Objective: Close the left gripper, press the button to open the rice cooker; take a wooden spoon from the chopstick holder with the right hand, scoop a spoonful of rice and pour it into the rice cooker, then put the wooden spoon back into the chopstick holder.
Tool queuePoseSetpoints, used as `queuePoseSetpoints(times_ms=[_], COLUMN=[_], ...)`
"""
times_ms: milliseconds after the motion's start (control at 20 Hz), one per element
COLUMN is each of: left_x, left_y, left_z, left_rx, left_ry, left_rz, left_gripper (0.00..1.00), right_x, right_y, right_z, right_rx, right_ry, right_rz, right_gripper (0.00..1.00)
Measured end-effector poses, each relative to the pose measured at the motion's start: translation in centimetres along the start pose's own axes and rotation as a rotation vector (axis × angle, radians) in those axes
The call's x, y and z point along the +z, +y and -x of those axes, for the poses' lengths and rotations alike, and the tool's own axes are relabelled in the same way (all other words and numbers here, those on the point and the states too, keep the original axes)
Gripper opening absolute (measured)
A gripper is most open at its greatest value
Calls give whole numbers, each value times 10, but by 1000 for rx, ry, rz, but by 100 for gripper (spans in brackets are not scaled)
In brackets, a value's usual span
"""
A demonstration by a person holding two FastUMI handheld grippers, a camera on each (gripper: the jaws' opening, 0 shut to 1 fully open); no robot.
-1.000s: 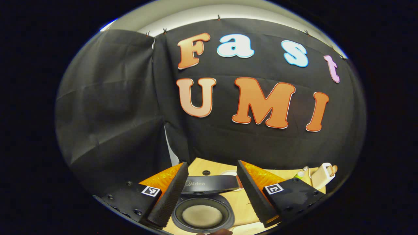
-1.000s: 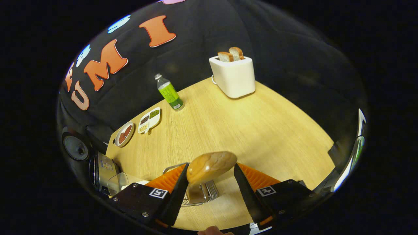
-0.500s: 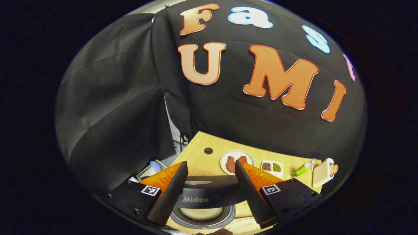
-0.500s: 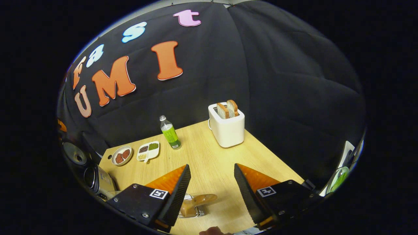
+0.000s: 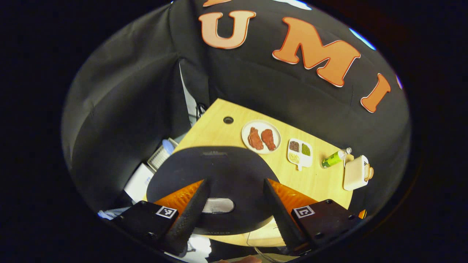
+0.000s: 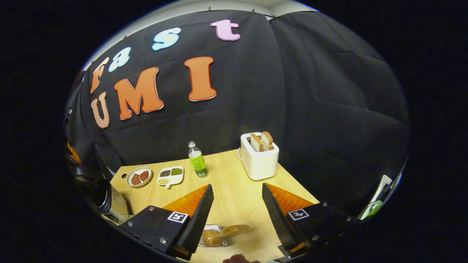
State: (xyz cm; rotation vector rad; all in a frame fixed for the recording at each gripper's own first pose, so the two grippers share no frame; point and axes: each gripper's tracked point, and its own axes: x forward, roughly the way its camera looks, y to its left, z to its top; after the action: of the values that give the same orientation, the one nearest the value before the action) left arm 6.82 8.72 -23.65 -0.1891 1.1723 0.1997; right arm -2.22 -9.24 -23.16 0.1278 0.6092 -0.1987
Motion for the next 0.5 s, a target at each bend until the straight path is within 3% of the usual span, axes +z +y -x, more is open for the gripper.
queuePoseSetpoints(times_ms=[150, 200, 350, 500], left_x=[-24, -31, -54, -73], left_y=[13, 14, 21, 25], left_z=[-24, -30, -55, -71], left_rx=[-14, -20, -23, -11], left_ry=[129, 166, 255, 323], left_rz=[87, 110, 150, 175], left_gripper=[98, 93, 96, 92], right_x=[2, 2, 0, -1], right_y=[13, 18, 29, 37], right_z=[2, 3, 5, 9], right_rx=[26, 36, 61, 73], right_ry=[-16, -20, -22, -22], right_rz=[30, 39, 70, 95], right_gripper=[84, 84, 84, 84])
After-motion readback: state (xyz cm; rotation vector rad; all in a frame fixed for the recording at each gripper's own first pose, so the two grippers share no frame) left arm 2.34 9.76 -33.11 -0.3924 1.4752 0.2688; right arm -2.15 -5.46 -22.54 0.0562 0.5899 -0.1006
